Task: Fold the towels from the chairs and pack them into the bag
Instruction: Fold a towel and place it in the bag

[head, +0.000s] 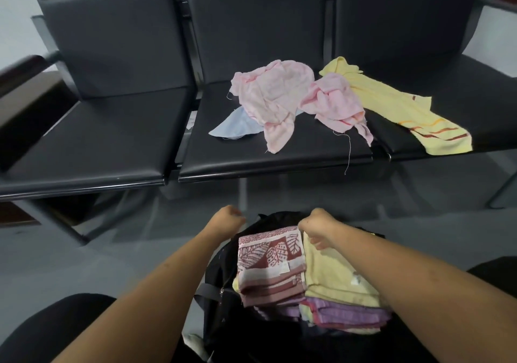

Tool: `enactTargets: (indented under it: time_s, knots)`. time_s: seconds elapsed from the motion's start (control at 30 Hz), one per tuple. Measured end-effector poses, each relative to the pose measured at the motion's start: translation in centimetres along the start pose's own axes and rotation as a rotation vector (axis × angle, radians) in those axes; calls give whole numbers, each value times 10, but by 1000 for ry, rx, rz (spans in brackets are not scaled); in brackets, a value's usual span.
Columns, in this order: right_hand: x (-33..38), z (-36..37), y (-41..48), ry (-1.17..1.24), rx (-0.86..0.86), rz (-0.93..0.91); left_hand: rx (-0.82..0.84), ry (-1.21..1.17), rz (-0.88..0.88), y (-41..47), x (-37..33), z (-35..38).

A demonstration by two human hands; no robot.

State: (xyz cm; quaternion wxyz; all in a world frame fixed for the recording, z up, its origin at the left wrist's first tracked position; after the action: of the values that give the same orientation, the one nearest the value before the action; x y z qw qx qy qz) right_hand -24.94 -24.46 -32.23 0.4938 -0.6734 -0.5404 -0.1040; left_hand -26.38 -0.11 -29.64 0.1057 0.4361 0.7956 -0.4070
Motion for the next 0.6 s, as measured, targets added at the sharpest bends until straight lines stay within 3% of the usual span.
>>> enactTargets:
  time_s: [0.1, 0.27, 0.43, 0.6]
  knots:
    - [34, -17, -2, -1, 13, -104, 29, 80, 177, -10, -39, -8]
    - [111, -80, -1, 194, -27, -269, 71, -136, 366, -23, -121, -51]
    - [153, -156, 27, 207, -246, -339, -157, -51, 389, -2, -176, -100]
    - [179, -192, 73, -18, -367, -330, -280, -25, 360, 42, -203, -119]
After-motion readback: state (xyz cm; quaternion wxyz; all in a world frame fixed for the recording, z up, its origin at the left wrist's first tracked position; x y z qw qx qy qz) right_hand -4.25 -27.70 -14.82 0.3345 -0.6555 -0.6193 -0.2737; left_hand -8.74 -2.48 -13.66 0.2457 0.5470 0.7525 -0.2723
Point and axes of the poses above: each hand's wrist, its own y-axis towards the middle knuckle, its own z-axis out of the palm, x = y × z, the point moved 7 cm from there along y, towards the middle knuckle, and after that the axes turned 10 degrees about -z, right-handed, at the moved point
